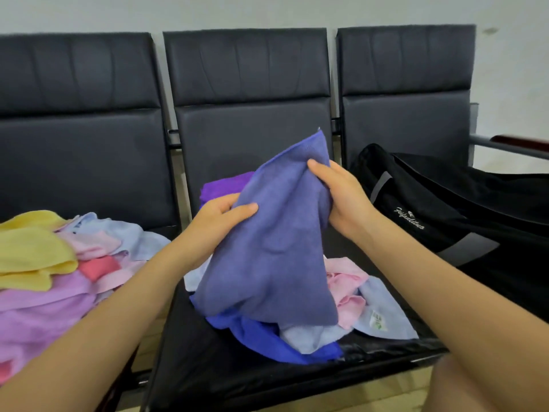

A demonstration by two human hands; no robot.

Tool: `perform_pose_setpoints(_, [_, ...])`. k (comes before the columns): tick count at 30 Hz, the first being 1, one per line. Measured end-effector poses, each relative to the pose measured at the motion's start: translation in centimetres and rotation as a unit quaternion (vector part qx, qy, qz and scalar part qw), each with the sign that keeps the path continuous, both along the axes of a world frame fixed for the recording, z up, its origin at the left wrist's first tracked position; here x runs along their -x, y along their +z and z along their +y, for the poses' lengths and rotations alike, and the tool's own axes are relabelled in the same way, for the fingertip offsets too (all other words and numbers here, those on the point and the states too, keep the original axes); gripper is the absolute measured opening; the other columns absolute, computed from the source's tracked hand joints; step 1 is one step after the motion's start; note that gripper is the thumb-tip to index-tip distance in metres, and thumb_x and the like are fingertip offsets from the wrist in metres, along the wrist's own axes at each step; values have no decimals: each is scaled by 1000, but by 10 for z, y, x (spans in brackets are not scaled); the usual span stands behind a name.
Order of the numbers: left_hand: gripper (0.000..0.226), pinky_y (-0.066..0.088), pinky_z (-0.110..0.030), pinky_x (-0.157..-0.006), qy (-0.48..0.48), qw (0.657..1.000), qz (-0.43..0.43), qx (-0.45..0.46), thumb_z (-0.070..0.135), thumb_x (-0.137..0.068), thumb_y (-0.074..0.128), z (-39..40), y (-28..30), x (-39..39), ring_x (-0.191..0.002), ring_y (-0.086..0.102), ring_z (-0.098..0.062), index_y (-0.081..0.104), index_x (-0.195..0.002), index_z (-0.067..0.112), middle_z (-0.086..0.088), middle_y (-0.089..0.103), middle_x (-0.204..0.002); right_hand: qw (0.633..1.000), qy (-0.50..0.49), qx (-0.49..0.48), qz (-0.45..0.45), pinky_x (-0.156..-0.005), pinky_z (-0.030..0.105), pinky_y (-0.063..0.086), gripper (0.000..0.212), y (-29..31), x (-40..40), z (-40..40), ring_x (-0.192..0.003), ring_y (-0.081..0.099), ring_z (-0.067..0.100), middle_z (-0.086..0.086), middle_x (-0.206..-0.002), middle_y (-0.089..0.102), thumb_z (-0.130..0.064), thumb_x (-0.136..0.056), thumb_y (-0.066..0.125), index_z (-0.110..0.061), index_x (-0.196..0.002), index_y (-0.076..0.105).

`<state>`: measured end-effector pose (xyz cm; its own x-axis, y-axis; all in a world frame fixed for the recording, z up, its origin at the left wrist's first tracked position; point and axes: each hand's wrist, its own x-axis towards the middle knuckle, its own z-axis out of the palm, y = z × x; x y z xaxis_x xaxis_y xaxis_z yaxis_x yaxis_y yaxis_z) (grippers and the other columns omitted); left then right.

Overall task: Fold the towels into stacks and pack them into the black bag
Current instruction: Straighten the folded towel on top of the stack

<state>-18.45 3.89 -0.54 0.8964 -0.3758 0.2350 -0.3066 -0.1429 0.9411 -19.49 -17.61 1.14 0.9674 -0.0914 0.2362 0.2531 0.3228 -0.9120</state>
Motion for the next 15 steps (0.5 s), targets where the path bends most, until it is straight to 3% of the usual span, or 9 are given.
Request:
perform_pose_setpoints(4, [28, 51, -24, -75, -22, 994, -7, -106, 46, -72, 75, 27, -12, 5, -86, 68, -7, 75, -84, 21, 12, 73, -94, 999, -52, -3, 15, -96, 41, 51, 39, 3, 7, -15, -108, 65, 28, 18, -118, 66, -22, -92, 63, 3, -121, 60])
perform_pose_setpoints(6, [39, 51, -28, -77, -4, 999, 37, -36, 48, -61, 74, 41, -12, 6, -90, 68, -14, 76, -87, 19, 3, 74, -98, 998, -50, -7, 27, -101, 42, 49, 51, 4, 13, -22, -114, 63, 28, 19, -126, 63, -28, -89, 65, 4, -128, 55])
perform_pose_setpoints(8, [29, 54, -26, -72, 11, 992, 84, 94, 35, -66, 73, 50, -7, 10, -88, 69, -18, 76, -88, 16, -4, 75, -94, 999, -40, -3, 36, -102, 42, 46, 61, 6, 19, -25, -119, 59, 30, 20, -132, 57, -33, -89, 65, 4, -133, 49])
perform_pose_setpoints(10, [18, 54, -19, -58, 29, 972, 117, 202, 29, -79, 63, 51, 3, 14, -74, 71, -12, 78, -75, 18, 1, 75, -79, 999, -20, -9, 37, -99, 39, 48, 55, 10, 23, -22, -120, 58, 30, 18, -131, 59, -33, -92, 61, 3, -132, 52])
perform_pose_setpoints(11, [28, 52, -17, -53, 46, 963, 112, 239, 25, -88, 56, 50, 7, 13, -67, 69, -10, 77, -70, 18, 5, 73, -70, 999, -3, -17, 38, -95, 35, 50, 46, 12, 24, -20, -117, 61, 27, 15, -126, 64, -32, -93, 58, -1, -128, 57])
perform_pose_setpoints(13, [28, 50, -15, -48, 80, 961, 90, 249, 20, -96, 48, 43, 19, 11, -58, 64, -10, 69, -77, 19, 8, 66, -58, 998, 38, -44, 37, -87, 31, 55, 29, 19, 25, -13, -107, 66, 21, 7, -111, 71, -30, -95, 54, -11, -115, 65])
perform_pose_setpoints(15, [20, 46, -7, -50, 115, 966, 76, 221, 13, -98, 46, 35, 30, 6, -56, 58, -9, 54, -83, 23, 7, 61, -59, 996, 55, -62, 41, -82, 32, 55, 24, 23, 23, -9, -99, 69, 20, 4, -103, 73, -29, -96, 54, -15, -111, 66])
